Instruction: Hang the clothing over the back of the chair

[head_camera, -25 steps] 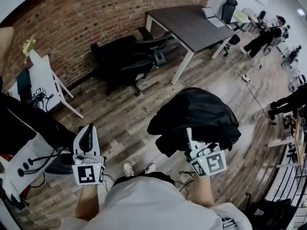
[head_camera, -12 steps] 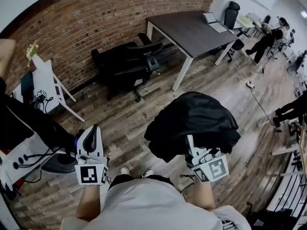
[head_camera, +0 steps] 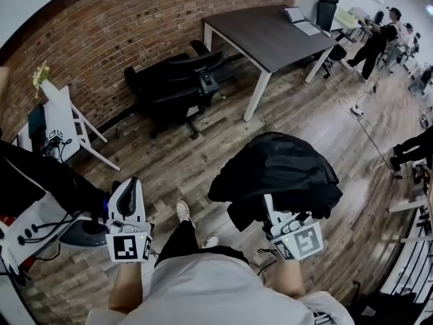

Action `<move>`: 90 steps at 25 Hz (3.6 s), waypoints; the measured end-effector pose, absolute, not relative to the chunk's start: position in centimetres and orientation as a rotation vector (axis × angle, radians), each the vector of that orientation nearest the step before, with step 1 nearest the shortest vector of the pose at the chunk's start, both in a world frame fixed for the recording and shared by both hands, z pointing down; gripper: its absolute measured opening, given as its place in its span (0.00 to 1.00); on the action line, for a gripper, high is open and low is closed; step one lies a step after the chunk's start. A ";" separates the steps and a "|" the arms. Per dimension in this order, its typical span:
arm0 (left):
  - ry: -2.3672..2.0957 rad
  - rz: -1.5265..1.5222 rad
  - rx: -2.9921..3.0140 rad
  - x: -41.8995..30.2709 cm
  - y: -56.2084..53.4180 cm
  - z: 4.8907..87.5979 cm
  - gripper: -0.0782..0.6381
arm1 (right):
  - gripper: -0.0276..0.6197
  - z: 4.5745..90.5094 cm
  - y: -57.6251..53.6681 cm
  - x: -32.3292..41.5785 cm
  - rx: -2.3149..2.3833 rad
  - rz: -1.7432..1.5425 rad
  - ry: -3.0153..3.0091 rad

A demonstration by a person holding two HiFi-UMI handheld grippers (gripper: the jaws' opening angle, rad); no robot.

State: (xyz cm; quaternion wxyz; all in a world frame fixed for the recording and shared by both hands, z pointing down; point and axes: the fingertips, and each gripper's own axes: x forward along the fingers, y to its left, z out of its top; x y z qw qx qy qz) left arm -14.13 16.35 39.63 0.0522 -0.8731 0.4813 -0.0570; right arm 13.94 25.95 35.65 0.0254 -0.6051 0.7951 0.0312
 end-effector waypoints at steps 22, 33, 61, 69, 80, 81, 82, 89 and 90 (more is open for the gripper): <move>1.256 -0.012 -2.839 -8.9 -5.6 40.0 0.15 | 0.21 32.8 8.9 14.4 -2.047 0.123 2.425; 1.235 -0.050 -2.920 -9.0 -11.8 42.5 0.15 | 0.21 33.0 3.7 13.7 -2.092 0.069 2.409; 1.541 -0.091 -2.666 -5.3 -17.3 40.1 0.15 | 0.21 33.7 -7.2 22.2 -1.809 0.107 2.595; 1.569 -0.083 -2.650 -6.3 -17.0 40.0 0.15 | 0.21 32.7 -7.7 22.4 -1.825 0.166 2.605; 1.594 -0.055 -2.682 -8.2 -16.4 41.4 0.15 | 0.21 32.3 -7.6 20.1 -1.835 0.187 2.660; 1.600 -0.048 -2.686 -8.3 -16.3 41.6 0.15 | 0.21 32.3 -7.7 19.8 -1.830 0.191 2.671; 1.604 -0.043 -2.690 -8.3 -16.2 41.7 0.15 | 0.21 32.3 -7.8 19.5 -1.824 0.197 2.682; 1.619 -0.022 -2.688 -9.2 -15.6 41.6 0.15 | 0.21 31.5 -9.5 17.4 -1.770 0.304 2.779; 1.623 -0.019 -2.685 -9.4 -15.6 41.5 0.15 | 0.21 31.3 -9.8 17.1 -1.755 0.325 2.796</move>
